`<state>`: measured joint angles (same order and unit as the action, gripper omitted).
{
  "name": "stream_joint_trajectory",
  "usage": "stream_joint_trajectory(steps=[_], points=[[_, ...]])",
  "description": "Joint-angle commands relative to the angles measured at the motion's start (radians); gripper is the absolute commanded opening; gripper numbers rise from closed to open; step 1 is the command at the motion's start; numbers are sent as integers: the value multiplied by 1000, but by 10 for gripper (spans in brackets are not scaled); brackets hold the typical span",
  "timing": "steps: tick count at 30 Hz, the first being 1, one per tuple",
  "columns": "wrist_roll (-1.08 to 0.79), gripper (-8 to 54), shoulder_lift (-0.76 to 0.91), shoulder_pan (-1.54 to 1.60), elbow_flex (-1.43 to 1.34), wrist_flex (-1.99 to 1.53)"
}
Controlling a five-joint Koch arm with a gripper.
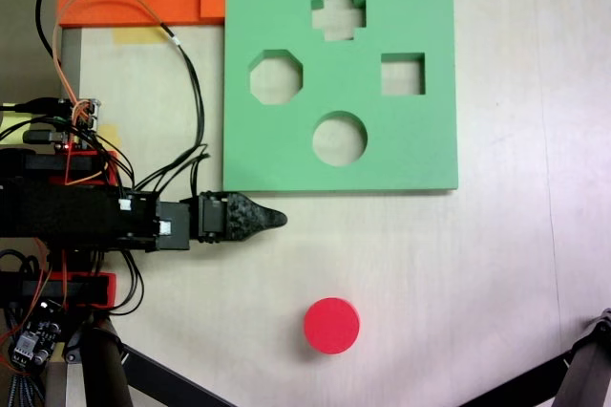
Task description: Put the cylinder block into the corresponding hole
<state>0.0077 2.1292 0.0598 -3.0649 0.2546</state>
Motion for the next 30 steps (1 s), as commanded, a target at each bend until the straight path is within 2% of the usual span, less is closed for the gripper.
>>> stream_joint_trajectory(steps=[1, 10, 11, 13, 14, 17, 18, 20, 24, 30], points=[[0, 345, 6, 17, -71, 14], [5, 345, 6, 15, -71, 14], [77, 345, 5, 2, -71, 15], [462, 344, 15, -20, -64, 23], [589, 337, 43, -55, -61, 25], [723, 330, 71, -161, -61, 67], [930, 330, 80, -215, -61, 167], [1150, 328, 121, -299, -60, 299], [1226, 329, 170, -350, 2, 333], [1223, 320, 129, -380, 179, 268]])
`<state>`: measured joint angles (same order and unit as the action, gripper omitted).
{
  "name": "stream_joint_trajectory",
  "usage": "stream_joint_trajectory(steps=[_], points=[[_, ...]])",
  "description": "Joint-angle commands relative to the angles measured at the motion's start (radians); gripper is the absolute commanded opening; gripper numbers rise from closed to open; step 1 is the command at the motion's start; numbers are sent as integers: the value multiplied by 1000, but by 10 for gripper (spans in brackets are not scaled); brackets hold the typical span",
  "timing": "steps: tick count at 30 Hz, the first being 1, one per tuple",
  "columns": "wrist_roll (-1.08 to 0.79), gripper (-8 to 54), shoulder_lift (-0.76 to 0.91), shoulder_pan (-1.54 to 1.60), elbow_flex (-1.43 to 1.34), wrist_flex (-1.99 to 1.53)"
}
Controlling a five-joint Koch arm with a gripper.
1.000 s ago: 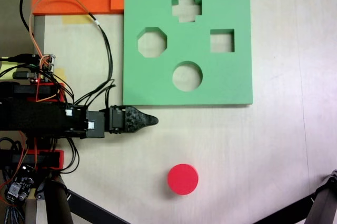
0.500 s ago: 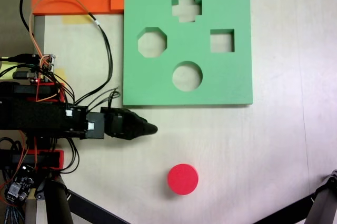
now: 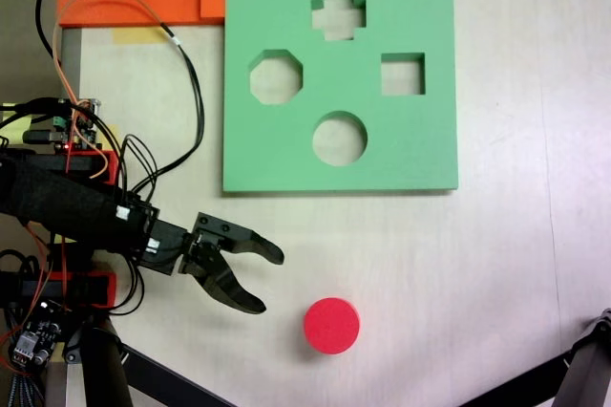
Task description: Put the cylinder block into the corresponding hole
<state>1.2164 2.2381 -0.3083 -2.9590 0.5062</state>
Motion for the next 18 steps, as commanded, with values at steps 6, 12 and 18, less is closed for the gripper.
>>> stream_joint_trajectory(steps=[6, 12, 18], points=[[52, 418, -430, -17, 69, 649], [184, 500, -584, 23, 17, 873], [325, 523, -991, 20, 51, 1212]])
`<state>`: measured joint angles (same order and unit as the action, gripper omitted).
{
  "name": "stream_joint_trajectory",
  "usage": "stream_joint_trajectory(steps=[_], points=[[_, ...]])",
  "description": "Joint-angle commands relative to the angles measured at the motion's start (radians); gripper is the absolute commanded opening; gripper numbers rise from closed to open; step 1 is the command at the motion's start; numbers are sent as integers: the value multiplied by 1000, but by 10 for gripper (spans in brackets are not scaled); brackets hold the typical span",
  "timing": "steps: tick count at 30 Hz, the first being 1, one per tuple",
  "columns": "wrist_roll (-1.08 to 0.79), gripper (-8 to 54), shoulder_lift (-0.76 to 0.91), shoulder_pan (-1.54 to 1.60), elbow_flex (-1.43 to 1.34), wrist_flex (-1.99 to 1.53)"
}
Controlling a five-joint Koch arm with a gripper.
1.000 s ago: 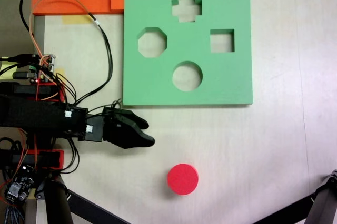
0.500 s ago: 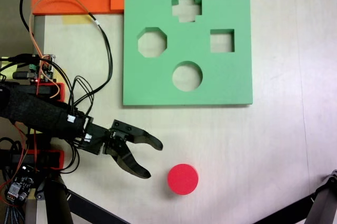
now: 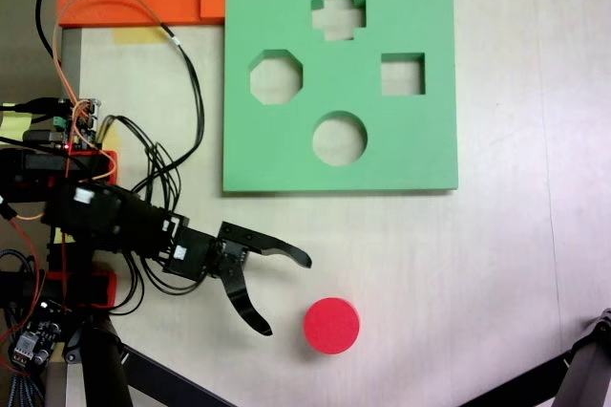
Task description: Put the cylinder block into the corresponding hole
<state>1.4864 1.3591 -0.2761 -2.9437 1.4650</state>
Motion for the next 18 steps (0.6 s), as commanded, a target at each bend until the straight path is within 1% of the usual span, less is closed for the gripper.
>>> stream_joint_trajectory(steps=[1, 2, 9, 18], points=[[69, 523, -189, -12, 57, 304], [74, 522, -244, -14, 83, 322], [74, 521, -388, -34, 229, 322], [77, 519, -469, -63, 360, 311]])
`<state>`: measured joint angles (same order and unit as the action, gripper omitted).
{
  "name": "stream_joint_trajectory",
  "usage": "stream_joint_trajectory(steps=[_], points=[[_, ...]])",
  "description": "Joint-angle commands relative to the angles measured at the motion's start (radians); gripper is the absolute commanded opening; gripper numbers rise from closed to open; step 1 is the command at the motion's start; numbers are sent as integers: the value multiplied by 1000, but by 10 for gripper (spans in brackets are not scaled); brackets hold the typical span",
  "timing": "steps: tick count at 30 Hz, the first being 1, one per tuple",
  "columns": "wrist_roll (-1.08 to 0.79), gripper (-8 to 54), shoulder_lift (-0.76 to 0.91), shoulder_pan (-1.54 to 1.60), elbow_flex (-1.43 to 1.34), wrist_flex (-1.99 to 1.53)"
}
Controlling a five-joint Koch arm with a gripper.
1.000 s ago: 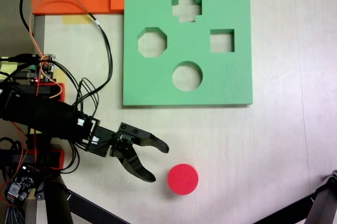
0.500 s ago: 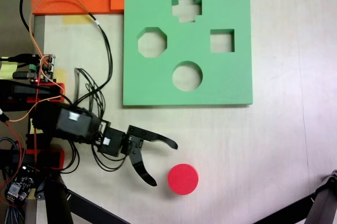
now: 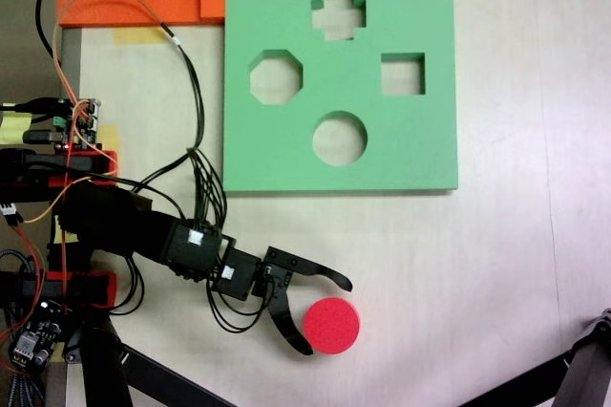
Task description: Put the cylinder block into the corresponding hole
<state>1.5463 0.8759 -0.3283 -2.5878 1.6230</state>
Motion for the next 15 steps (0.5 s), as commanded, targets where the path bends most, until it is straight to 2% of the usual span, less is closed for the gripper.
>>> stream_joint_trajectory(steps=[1, 10, 12, 15], points=[[17, 519, -2, -12, 26, 149], [18, 504, -63, -41, 140, 106], [18, 455, -63, -54, 143, 103], [25, 345, -61, -69, 143, 103]])
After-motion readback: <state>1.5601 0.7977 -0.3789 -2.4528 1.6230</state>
